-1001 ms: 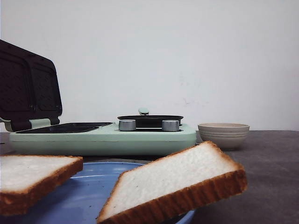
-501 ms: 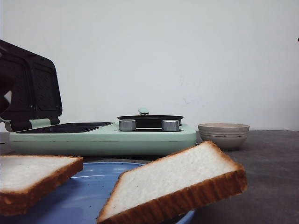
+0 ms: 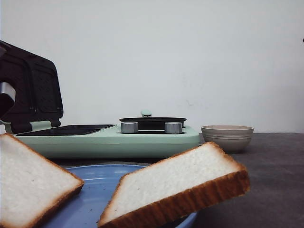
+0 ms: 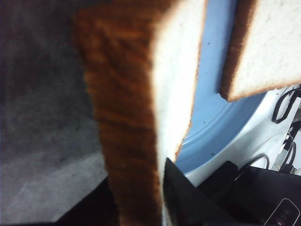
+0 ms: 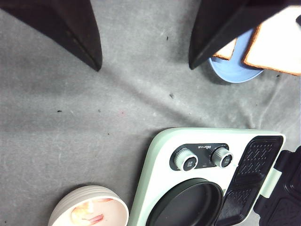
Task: Make breakfast with bread and shrimp
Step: 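Reach the left gripper to the bread slice on the blue plate and grasp it, then lift the bread slice with the left gripper toward the sandwich press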
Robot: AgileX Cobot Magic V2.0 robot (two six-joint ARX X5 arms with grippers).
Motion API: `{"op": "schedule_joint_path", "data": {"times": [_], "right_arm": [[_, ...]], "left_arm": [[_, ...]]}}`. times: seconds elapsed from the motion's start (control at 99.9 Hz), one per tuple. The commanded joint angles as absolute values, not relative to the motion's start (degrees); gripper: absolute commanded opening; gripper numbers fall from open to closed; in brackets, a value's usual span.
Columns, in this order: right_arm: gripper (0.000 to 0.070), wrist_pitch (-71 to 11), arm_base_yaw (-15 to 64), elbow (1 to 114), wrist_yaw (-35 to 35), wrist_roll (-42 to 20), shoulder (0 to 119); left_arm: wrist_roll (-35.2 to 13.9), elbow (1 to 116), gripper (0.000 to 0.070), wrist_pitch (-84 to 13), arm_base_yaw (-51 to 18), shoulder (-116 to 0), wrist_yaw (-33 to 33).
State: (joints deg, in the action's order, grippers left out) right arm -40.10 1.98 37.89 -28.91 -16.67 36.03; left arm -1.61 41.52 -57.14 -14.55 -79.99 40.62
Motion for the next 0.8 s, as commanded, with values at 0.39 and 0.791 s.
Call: {"op": "schedule_joint_path", "data": {"times": [0.39, 0.791], "right_arm": [[0.0361, -39.90, 2.15, 38.92, -29.10, -16.10, 36.23], [0.0361, -39.90, 2.15, 38.94, -29.08, -16.10, 36.23]], "left_arm": [[-2.55, 42.68, 0.0002, -54.02, -14.74, -70.24, 39.38], [-11.07, 42.70, 0.0003, -36.64, -14.74, -54.48, 31.40]]}}
